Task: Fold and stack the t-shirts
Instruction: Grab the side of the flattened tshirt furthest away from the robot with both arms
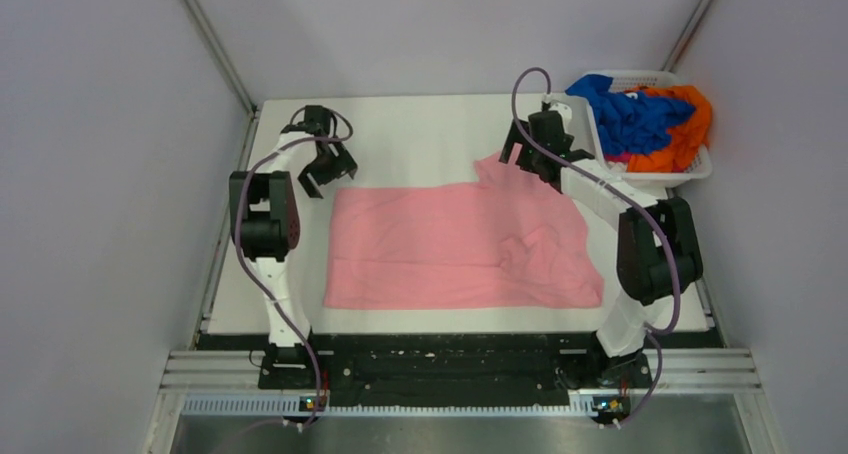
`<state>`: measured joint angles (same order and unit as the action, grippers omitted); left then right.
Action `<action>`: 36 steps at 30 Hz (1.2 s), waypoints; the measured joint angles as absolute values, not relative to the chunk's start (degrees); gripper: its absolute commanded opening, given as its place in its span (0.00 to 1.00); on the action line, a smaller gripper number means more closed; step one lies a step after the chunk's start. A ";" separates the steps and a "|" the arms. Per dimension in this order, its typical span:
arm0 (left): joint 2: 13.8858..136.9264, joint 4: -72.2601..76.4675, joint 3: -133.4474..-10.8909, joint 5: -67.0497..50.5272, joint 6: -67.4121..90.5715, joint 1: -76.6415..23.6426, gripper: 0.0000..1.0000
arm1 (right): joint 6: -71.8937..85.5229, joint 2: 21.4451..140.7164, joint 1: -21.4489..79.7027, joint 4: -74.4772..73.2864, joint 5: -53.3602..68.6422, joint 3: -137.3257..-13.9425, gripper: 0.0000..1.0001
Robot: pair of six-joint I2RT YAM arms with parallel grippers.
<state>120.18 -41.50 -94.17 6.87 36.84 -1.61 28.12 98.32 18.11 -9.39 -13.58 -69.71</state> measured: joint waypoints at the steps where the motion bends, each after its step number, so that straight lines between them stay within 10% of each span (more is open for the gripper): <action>1: 120.75 -41.65 -94.59 7.05 36.67 -1.61 0.94 | 27.97 99.22 18.02 -9.34 -13.56 -70.72 0.99; 19: 126.28 -47.37 -101.12 10.72 34.28 -3.27 0.65 | 25.91 106.45 17.80 -9.85 -13.43 -73.63 0.99; 30: 126.28 -48.95 -101.14 12.56 34.83 -7.14 0.00 | 24.86 106.59 17.80 -9.52 -13.50 -73.63 0.99; 36: 126.28 -50.04 -101.14 13.39 34.76 -7.11 0.00 | 21.89 109.19 17.80 -8.67 -13.89 -77.58 0.98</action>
<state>126.28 -50.04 -101.14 13.39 34.76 -7.11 21.89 109.19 17.80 -8.67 -13.89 -77.58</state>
